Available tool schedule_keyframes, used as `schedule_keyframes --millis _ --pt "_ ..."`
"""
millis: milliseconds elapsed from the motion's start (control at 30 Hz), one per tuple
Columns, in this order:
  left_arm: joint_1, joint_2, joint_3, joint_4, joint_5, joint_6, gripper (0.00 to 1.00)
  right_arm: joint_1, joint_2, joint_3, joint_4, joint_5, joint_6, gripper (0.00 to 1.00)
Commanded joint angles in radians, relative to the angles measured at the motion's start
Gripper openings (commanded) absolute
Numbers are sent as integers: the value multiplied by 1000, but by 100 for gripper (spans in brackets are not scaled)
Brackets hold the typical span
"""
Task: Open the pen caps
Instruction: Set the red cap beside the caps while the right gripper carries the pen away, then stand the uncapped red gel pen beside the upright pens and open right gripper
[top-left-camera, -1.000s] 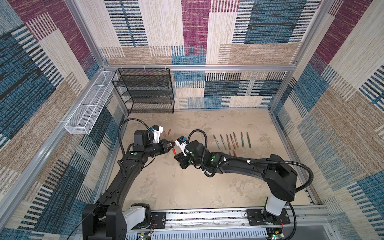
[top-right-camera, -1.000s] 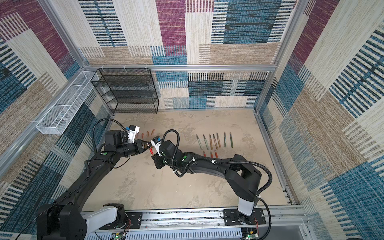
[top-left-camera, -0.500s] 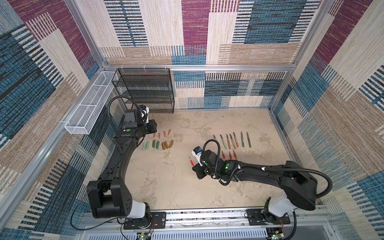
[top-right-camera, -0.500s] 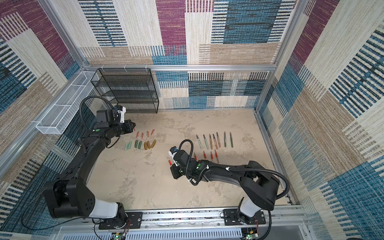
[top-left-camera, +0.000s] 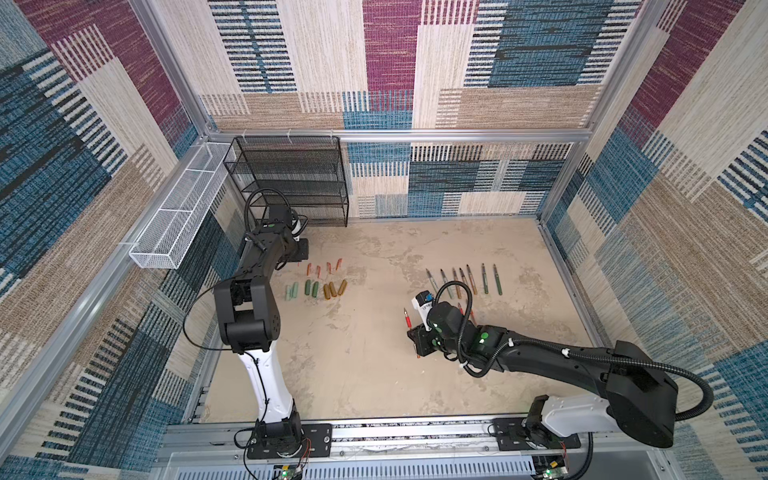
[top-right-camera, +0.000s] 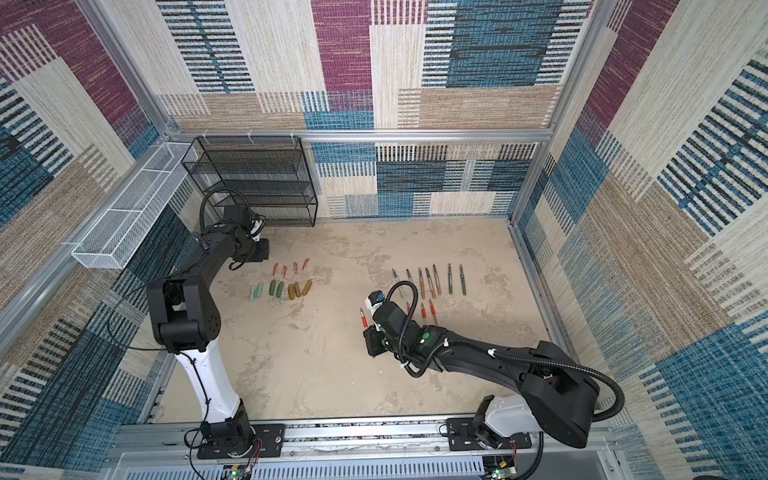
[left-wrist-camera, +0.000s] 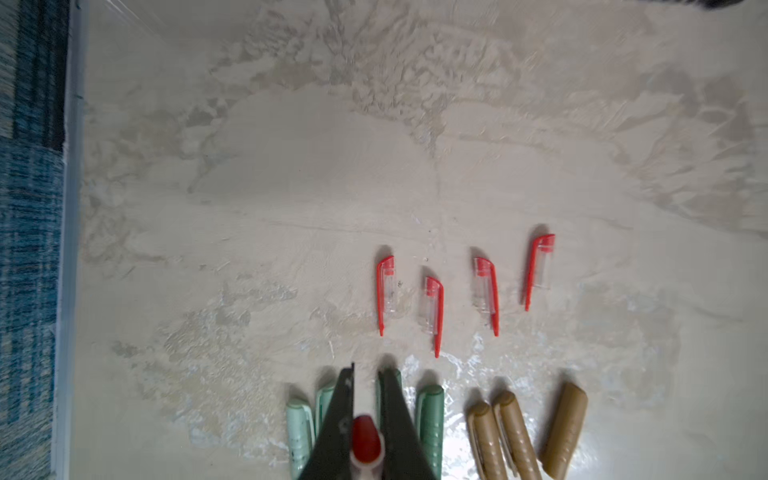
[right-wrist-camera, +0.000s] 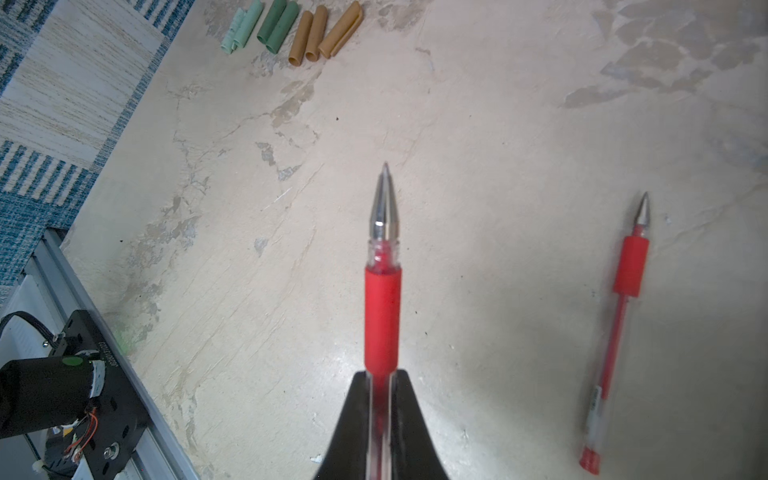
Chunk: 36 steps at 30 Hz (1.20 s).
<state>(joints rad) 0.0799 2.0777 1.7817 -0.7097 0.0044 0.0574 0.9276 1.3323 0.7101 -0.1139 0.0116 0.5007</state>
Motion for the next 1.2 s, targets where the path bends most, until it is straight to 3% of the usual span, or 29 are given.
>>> schedule_keyframes --millis 0,300,633,833,967,1167 --pt "0 69 63 -66 -31 34 0 -8 -25 -21 -2 28 23 0" --pt "3 226 158 -93 -109 64 2 -28 -37 -24 -25 25 22 1" --pt "3 220 168 -99 -100 39 27 -41 3 28 -92 43 37 2" --pt "3 138 149 -113 -59 4 38 -59 23 59 -127 31 45 2" --pt "-2 -23 37 -69 -37 -21 53 -75 35 70 -142 30 56 3" --pt "-2 -313 -194 14 74 -71 62 -107 123 159 -220 47 34 3"
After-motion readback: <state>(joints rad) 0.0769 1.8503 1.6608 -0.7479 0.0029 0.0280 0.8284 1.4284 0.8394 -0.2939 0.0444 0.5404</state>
